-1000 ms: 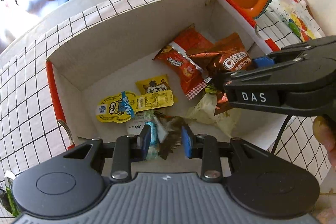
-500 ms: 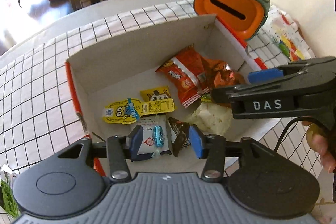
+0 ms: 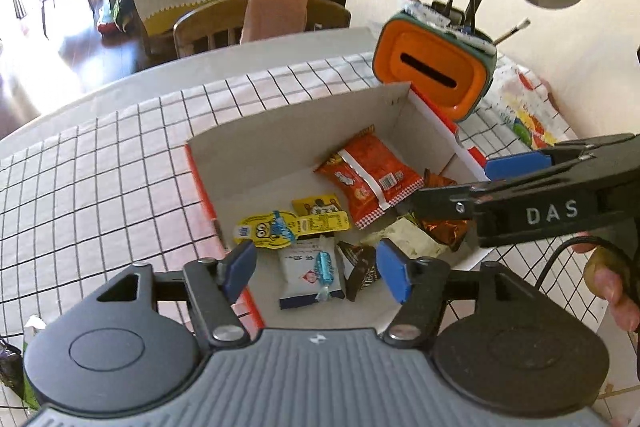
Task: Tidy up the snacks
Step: 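Withdraw both open tools from the box to the last snacks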
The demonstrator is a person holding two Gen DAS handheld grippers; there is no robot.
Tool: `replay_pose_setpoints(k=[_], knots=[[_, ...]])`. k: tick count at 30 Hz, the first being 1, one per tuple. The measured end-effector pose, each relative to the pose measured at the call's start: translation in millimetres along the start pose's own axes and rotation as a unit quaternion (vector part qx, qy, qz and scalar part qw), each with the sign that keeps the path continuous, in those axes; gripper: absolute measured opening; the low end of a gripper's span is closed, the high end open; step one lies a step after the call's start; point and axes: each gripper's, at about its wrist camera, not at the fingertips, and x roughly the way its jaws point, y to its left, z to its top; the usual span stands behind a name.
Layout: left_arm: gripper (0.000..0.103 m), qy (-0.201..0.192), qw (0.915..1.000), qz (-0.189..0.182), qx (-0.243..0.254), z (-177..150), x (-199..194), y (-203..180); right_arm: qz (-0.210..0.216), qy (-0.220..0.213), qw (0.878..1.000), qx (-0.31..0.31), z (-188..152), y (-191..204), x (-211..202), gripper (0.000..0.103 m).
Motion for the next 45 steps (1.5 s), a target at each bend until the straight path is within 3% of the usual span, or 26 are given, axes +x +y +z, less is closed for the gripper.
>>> replay_pose_setpoints(k=[5,9,23,26,33,45], knots=[[0.071,-0.024,0.9997,0.000,0.000,-10,-24,17,0.018,-0.019,1.000,-0.014,-6,23,-15,0.097],[0.078,-0.041,0.9991,0.009,-0.002,-21,-44,35,0.033,-0.033,0.999,-0.016,-10,42,-24,0.102],[0.085,-0.082,0.9949,0.051,-0.027,-66,-103,130,0.075,-0.056,0.994,-0.055,-32,140,-17,0.103],[0.085,-0.090,0.9927,0.076,-0.027,-77,-110,150,0.085,-0.054,0.993,-0.054,-34,160,-9,0.103],[0.085,-0.074,0.9938,0.068,-0.046,-96,-115,201,0.085,-0.031,0.995,-0.047,-34,201,14,0.103],[0.085,-0.024,0.9967,0.071,-0.030,-125,-91,280,0.054,0.021,0.998,-0.026,-41,264,61,0.103]])
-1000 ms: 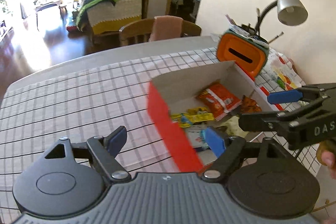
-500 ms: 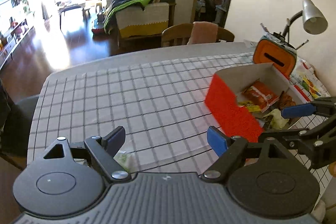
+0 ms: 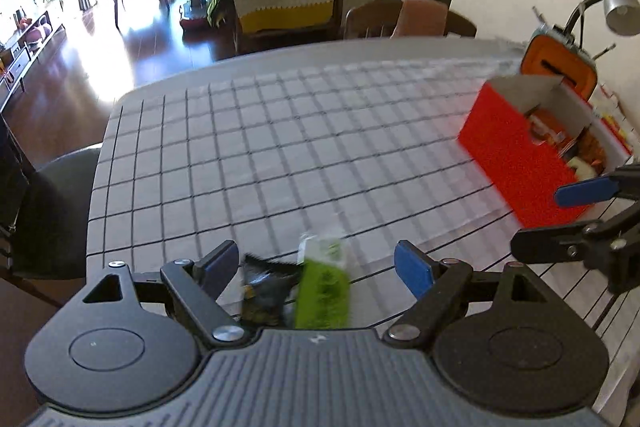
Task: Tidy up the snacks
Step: 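Withdraw both open tools from the box to the last snacks, then grasp the black candy with the left tool while the right tool grasps the green bar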
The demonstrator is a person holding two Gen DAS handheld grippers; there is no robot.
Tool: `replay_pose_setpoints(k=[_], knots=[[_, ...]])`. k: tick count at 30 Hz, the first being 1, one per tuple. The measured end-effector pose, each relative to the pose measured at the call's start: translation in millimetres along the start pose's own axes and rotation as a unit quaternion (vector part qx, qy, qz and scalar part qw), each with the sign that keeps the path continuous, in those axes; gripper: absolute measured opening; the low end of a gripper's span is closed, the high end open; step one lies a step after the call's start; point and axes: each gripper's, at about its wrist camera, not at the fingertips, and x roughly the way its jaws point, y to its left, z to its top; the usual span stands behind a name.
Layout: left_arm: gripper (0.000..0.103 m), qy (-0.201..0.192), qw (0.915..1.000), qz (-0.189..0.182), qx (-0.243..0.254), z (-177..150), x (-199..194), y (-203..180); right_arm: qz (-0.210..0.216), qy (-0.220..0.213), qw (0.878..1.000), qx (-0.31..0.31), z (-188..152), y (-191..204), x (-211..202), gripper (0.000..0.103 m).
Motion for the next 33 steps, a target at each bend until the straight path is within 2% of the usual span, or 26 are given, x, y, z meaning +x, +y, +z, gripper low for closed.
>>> replay_pose_setpoints(k=[10,21,23,30,33], knots=[[0.085,0.073,0.9972,0.001,0.014,-22,54,47,-0.025,0.042,0.998,0.033,0,26,52,0.102],[0.084,0.097,0.9949,-0.027,-0.006,-30,84,63,-0.052,0.065,0.996,0.045,2,44,89,0.100],[0.081,0.099,0.9947,-0.029,-0.007,-30,87,62,-0.060,0.067,0.995,0.041,3,48,94,0.097],[0.055,0.103,0.9922,-0.056,-0.042,-29,91,71,-0.072,0.068,0.995,0.030,8,59,106,0.094],[0.051,0.097,0.9923,-0.060,-0.049,-32,88,76,-0.076,0.072,0.994,0.028,10,62,113,0.093]])
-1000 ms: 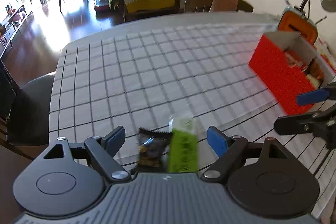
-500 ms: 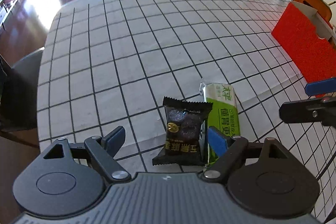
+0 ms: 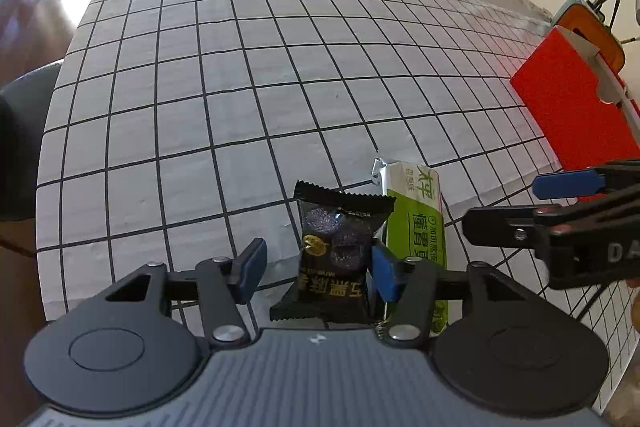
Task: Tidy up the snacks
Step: 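Grasp the black candy with the left tool while the right tool grasps the green bar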
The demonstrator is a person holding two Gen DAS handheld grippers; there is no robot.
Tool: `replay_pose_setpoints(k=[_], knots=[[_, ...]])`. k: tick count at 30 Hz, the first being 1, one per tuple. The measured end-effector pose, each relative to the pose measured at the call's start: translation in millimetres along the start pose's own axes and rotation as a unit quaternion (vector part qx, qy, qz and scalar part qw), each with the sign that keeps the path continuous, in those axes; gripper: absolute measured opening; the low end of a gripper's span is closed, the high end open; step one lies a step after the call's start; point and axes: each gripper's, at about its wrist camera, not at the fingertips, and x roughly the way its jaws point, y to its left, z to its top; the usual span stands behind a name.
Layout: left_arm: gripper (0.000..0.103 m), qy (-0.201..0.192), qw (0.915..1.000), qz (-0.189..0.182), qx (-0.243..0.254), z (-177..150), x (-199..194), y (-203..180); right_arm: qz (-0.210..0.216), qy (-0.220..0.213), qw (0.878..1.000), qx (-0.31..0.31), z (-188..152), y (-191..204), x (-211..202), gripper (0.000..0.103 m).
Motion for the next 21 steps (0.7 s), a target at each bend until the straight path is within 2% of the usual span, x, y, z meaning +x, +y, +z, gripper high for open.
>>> replay_pose_setpoints(k=[3,4,10,16,21], knots=[[0.037,-0.003,1.0000,0.005,-0.007,-2,-2,3,-0.007,0.005,1.000,-0.009,3,7,7,0.091],[0.035,-0.003,0.9999,0.008,-0.011,-2,-3,5,-0.011,0.005,1.000,-0.013,4,11,9,0.091],[0.034,-0.017,0.9976,0.029,-0.060,-11,-16,28,-0.030,0.018,0.999,-0.031,6,34,29,0.084],[0.034,-0.025,0.9954,0.038,-0.085,-23,-26,42,-0.059,0.015,0.998,-0.035,6,57,42,0.080],[0.034,-0.030,0.9944,0.039,-0.093,-29,-31,45,-0.064,0.027,0.997,-0.029,4,69,52,0.071]])
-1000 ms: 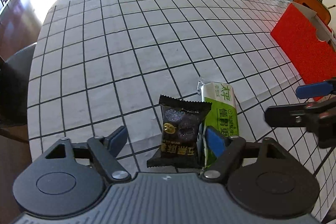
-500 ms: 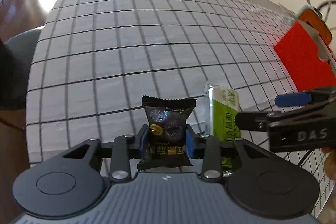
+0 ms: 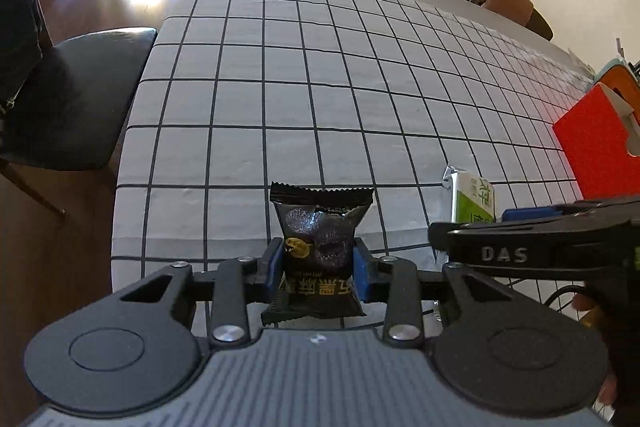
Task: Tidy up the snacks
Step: 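Grasp the black candy with the left tool while the right tool grasps the green bar, then carry both held snacks over the red box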
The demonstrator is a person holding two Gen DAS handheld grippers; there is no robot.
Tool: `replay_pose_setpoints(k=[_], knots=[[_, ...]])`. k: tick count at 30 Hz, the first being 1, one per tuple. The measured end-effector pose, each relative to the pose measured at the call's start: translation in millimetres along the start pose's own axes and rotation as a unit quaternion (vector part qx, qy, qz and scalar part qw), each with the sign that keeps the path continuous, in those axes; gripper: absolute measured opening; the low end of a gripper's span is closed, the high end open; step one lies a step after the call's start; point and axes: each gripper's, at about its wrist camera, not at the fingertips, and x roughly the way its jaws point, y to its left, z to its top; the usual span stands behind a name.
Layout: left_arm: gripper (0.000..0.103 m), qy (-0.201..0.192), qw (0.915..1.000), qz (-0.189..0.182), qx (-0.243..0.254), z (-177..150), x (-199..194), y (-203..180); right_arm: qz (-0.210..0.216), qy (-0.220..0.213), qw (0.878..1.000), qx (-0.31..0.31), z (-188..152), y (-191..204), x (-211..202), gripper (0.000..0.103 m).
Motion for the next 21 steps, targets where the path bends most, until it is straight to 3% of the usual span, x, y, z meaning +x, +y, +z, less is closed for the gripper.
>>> replay_pose_setpoints(k=[4,9,21], knots=[[0.034,0.001,1.0000,0.001,-0.001,-3,-2,0,0.000,0.006,1.000,-0.003,-1,10,9,0.063],[0.034,0.001,1.0000,0.003,-0.001,-4,-3,-2,0.007,0.001,1.000,0.001,-5,5,8,0.044],[0.034,-0.003,1.0000,0.001,0.004,-10,-16,-26,0.052,-0.018,0.998,-0.006,-30,-44,-30,0.041]])
